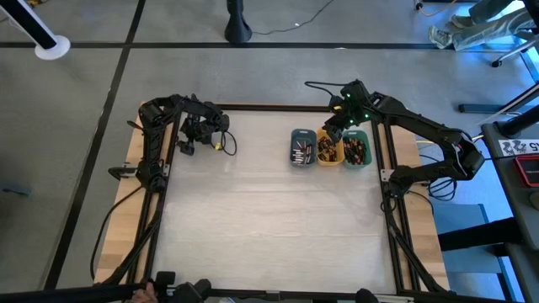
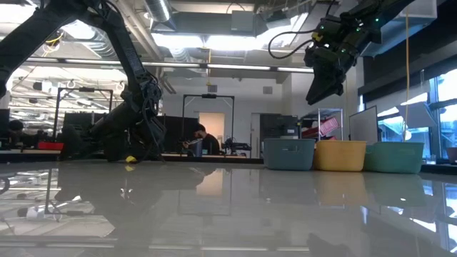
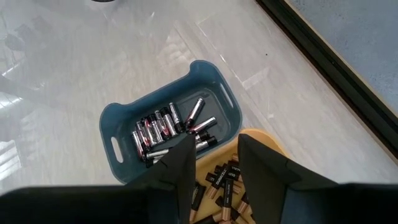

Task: Sort batteries
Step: Put the black battery into the yellow bin

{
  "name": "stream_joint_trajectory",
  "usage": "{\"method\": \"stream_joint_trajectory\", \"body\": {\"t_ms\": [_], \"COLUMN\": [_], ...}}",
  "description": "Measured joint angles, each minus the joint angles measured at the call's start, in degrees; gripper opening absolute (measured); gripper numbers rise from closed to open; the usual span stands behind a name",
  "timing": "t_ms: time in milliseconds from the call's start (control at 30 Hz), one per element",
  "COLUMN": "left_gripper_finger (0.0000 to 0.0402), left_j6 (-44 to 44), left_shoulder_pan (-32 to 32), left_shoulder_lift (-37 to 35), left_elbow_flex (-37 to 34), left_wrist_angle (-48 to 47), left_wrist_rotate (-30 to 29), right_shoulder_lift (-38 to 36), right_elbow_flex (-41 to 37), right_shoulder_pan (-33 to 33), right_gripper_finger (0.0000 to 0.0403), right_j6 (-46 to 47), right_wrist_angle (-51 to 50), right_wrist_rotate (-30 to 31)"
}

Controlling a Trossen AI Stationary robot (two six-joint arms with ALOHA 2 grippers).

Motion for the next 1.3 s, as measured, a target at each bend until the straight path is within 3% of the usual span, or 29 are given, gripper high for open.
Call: {"method": "stream_joint_trajectory", "body": {"t_ms": [1300], "left_gripper_finger": [0.0301], "left_j6": [0.3], "left_shoulder_pan": [1.2], "left_shoulder_lift": [0.1], "left_elbow_flex": [0.0], "left_wrist_angle": [-3.3], "left_wrist_rotate": [-1.6], "right_shoulder_lift": [0.0], "right_elbow_flex": [0.0], "right_shoulder_pan": [0.0], "right_gripper_finger": [0.0122], "right_j6": [0.0], "right_wrist_angle": [-0.4], "right_wrist_rotate": [0.0]}}
